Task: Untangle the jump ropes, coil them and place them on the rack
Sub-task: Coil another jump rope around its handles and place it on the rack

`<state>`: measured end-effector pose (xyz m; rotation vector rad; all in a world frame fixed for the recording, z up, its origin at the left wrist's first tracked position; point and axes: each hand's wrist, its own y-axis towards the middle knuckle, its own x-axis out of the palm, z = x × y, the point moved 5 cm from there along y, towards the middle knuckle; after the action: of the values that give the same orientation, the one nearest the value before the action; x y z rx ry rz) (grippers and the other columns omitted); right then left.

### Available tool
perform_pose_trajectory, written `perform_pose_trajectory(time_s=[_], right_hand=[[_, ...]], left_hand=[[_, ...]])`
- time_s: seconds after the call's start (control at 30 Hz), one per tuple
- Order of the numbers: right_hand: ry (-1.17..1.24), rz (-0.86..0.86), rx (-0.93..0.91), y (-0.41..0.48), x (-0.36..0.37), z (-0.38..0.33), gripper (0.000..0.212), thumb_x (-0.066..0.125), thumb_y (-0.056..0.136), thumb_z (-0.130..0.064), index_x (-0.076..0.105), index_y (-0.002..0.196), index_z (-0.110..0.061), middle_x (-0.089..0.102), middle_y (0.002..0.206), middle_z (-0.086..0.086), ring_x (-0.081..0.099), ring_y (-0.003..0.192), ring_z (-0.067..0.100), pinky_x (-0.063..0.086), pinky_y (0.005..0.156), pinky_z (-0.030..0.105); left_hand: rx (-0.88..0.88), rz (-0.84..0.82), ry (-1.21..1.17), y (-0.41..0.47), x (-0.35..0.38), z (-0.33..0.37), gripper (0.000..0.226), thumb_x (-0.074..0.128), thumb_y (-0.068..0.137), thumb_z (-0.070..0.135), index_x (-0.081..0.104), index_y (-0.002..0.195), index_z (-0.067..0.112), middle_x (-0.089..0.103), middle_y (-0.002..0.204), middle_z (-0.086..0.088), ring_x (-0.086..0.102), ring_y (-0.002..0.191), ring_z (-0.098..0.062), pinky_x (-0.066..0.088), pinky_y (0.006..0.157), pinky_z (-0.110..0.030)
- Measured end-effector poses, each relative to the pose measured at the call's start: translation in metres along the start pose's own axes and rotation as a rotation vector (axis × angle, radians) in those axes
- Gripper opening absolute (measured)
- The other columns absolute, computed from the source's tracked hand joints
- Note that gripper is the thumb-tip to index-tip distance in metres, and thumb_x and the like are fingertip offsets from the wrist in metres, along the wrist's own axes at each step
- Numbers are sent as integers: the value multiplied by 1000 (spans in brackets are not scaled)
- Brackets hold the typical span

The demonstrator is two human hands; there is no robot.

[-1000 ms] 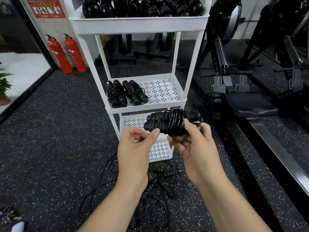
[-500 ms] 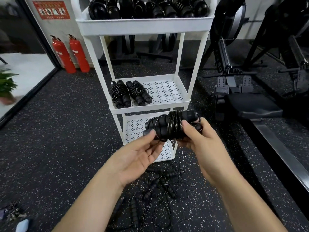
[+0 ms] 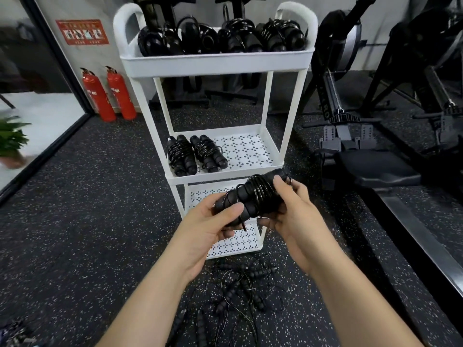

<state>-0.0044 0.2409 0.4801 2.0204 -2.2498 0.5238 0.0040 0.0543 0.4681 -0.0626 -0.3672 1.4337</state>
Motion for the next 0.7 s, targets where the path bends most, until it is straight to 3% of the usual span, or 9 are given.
perform_pose_trajectory(time_s=[0.1, 0.2, 0.3, 0.4, 0.47, 0.6, 0.7], right_hand=[[-25, 50, -35, 15, 10, -12, 59, 83, 92, -44, 51, 136, -21, 75, 126, 1, 79, 104, 14, 62, 94, 38], [-65, 72, -66, 37, 21, -27, 68, 90, 86, -38, 49, 136, -17, 75, 122, 3, 79, 94, 10, 62, 84, 27], [-97, 51, -100, 72, 32, -44, 61, 92, 86, -33, 54, 131, -19, 78, 116, 2, 79, 86, 5, 59, 76, 22], [-167, 41, -127, 115, 42, -64, 68, 96, 79, -38, 60, 133, -15, 79, 115, 4, 80, 96, 16, 65, 90, 36], [-218, -6, -125, 140, 48, -74, 73, 96, 80, -35, 59, 137, -11, 79, 113, 5, 81, 95, 17, 66, 93, 41], [-376, -105, -110, 183, 53, -76, 73, 100, 72, -39, 64, 132, -20, 80, 117, 8, 80, 104, 26, 64, 98, 47], [-452, -157, -81, 206, 54, -68, 59, 94, 85, -31, 64, 134, -19, 79, 115, 10, 79, 105, 25, 63, 99, 42]], left_hand=[[46, 52, 7, 13, 6, 5, 43, 88, 87, 30, 73, 128, 24, 79, 122, -3, 74, 115, -28, 59, 100, -41], [119, 108, 32, 30, 11, 23, 35, 84, 93, 30, 72, 125, 23, 80, 117, 0, 76, 111, -23, 62, 98, -42], [196, 170, 446, 52, 10, 57, 31, 74, 96, 55, 71, 110, 28, 80, 102, 8, 79, 89, -12, 64, 86, -45], [224, 187, 868, 84, 6, 88, 56, 59, 93, 77, 72, 97, 23, 79, 92, 7, 77, 84, -13, 59, 79, -40], [262, 209, 998, 105, 0, 103, 60, 59, 92, 78, 73, 105, 21, 75, 97, 4, 72, 92, -18, 56, 84, -39], [308, 183, 1110, 142, -15, 110, 80, 75, 84, 73, 56, 146, 27, 66, 134, 7, 65, 115, -16, 56, 87, -31], [374, 190, 1298, 166, -26, 105, 81, 72, 83, 77, 60, 145, 26, 65, 142, 3, 61, 127, -22, 52, 106, -44]])
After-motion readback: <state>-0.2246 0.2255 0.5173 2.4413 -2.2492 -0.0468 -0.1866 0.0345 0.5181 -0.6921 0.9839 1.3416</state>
